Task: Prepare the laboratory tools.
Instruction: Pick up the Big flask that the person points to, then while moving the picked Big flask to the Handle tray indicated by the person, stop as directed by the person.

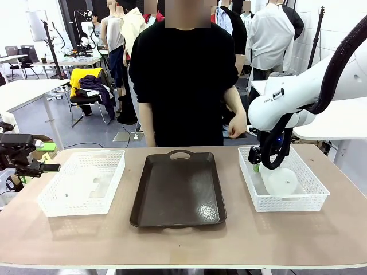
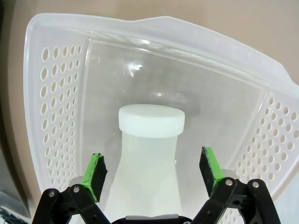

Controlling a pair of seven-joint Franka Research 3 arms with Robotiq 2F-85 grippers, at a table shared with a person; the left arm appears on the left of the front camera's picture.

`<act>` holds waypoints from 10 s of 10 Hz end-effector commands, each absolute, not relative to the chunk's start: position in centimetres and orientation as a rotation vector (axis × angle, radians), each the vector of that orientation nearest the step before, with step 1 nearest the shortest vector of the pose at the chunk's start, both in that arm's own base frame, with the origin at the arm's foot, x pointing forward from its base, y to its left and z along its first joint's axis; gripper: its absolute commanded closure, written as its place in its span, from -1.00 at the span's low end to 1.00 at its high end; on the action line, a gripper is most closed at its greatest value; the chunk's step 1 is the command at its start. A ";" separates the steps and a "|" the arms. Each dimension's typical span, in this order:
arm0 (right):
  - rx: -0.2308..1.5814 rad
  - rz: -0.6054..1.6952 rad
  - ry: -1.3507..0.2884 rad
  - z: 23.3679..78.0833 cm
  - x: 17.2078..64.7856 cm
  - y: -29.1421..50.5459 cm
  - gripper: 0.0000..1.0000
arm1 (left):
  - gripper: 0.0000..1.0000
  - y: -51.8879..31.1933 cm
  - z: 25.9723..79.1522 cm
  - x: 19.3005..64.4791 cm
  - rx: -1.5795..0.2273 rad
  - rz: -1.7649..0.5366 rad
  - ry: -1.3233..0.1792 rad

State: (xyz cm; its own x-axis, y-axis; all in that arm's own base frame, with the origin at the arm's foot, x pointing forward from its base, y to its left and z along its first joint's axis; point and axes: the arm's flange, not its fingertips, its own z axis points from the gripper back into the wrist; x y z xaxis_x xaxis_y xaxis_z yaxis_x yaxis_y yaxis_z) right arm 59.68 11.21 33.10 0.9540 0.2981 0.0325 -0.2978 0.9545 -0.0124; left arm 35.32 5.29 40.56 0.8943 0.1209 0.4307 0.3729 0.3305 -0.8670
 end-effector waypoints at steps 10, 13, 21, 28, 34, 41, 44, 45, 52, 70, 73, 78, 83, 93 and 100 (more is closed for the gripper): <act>0.048 0.284 -0.004 31.3 60.9 11.3 1.00 | -1.00 5.3 40.7 35.3 -1.252 -0.167 -0.471; 0.047 0.249 -0.022 31.9 60.3 10.6 1.00 | -1.00 5.3 40.7 35.3 -1.252 -0.167 -0.471; 0.033 0.264 -0.025 32.3 60.7 11.0 1.00 | -1.00 5.3 40.7 35.3 -1.252 -0.167 -0.471; 0.033 0.264 -0.025 32.3 60.7 11.0 1.00 | -1.00 5.3 40.7 35.3 -1.252 -0.167 -0.471; 0.033 0.264 -0.025 32.3 60.7 11.0 1.00 | -1.00 5.3 40.7 35.3 -1.252 -0.167 -0.471; 0.082 0.227 -0.038 35.7 59.1 10.1 1.00 | -1.00 5.3 40.7 35.3 -1.252 -0.167 -0.471; 0.082 0.222 -0.076 39.2 57.4 9.8 1.00 | -1.00 5.3 40.7 35.3 -1.252 -0.167 -0.471; 0.086 0.226 -0.094 40.5 56.6 9.6 1.00 | -1.00 5.3 40.7 35.3 -1.252 -0.167 -0.471; 0.094 0.281 -0.236 48.0 51.2 9.8 1.00 | -1.00 5.3 40.7 35.3 -1.252 -0.167 -0.471; 0.088 0.271 -0.236 49.3 51.5 10.9 1.00 | -1.00 5.3 40.7 35.3 -1.252 -0.167 -0.471; 0.102 0.352 -0.297 51.2 51.2 15.3 1.00 | -1.00 5.3 40.7 35.3 -1.252 -0.167 -0.471; 0.066 0.598 -0.276 51.8 50.8 27.9 1.00 | -1.00 5.3 40.7 35.3 -1.252 -0.167 -0.471; 0.081 0.783 -0.219 44.6 50.6 36.7 1.00 | -1.00 5.3 40.7 35.3 -1.252 -0.167 -0.471; 0.121 0.772 -0.180 39.5 51.4 37.6 1.00 | -1.00 5.3 40.7 35.3 -1.252 -0.167 -0.471; 0.121 0.772 -0.180 39.5 51.4 37.6 1.00 | -1.00 5.3 40.7 35.3 -1.252 -0.167 -0.471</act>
State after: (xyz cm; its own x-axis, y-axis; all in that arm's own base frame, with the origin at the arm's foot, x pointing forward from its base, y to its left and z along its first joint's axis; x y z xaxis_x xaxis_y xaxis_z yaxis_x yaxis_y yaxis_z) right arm 51.41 37.65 39.53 0.7041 0.6799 0.2046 -0.7009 0.7118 0.0466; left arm 35.33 5.29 40.56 0.8945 0.1204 0.4305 0.3724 0.3320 -0.8666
